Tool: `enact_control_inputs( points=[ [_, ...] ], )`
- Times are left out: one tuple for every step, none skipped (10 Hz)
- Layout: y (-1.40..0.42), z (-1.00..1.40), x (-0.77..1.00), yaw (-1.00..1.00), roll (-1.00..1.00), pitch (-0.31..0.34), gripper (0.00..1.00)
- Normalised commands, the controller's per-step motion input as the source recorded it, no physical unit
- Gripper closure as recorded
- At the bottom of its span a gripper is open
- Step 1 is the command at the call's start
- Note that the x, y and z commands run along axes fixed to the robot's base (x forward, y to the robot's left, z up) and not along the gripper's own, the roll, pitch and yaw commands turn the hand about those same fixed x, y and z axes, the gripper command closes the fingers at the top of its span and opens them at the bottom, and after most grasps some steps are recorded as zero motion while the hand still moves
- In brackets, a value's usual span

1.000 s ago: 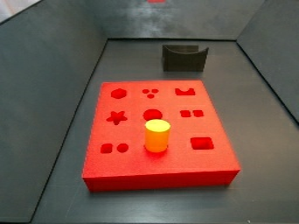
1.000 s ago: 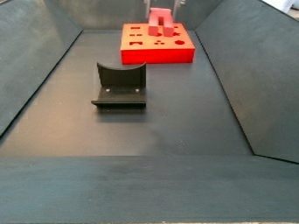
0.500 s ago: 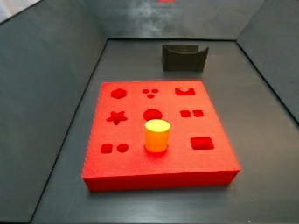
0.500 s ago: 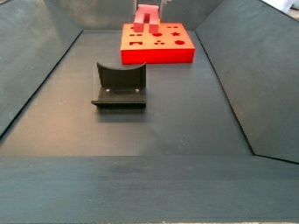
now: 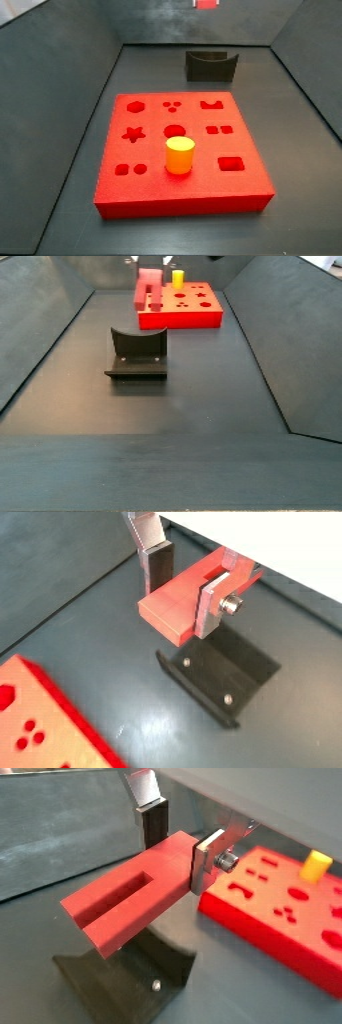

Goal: Pick up the double-square object. Move up. Rotate the double-square object. Place the double-square object on the fixture. Regrasp the double-square object. Move to above the board. Insert the double-square object.
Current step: Place the double-square object on the fixture.

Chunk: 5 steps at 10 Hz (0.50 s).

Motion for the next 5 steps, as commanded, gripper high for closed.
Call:
enact_control_inputs(
  points=[
    [0.05, -0.03, 0.44, -0.02, -1.00, 0.137, 1.00],
    [0.04, -0.02, 0.33, -0.04, -1.00, 0.145, 1.00],
    [0.04, -0.01, 0.21, -0.07, -1.00, 0.158, 1.00],
    [0.04, -0.01, 0.09, -0.09, -0.96, 0.165, 1.00],
    [0.04, 0.00, 0.03, -0.11, -0.71, 0.102, 1.00]
  ],
)
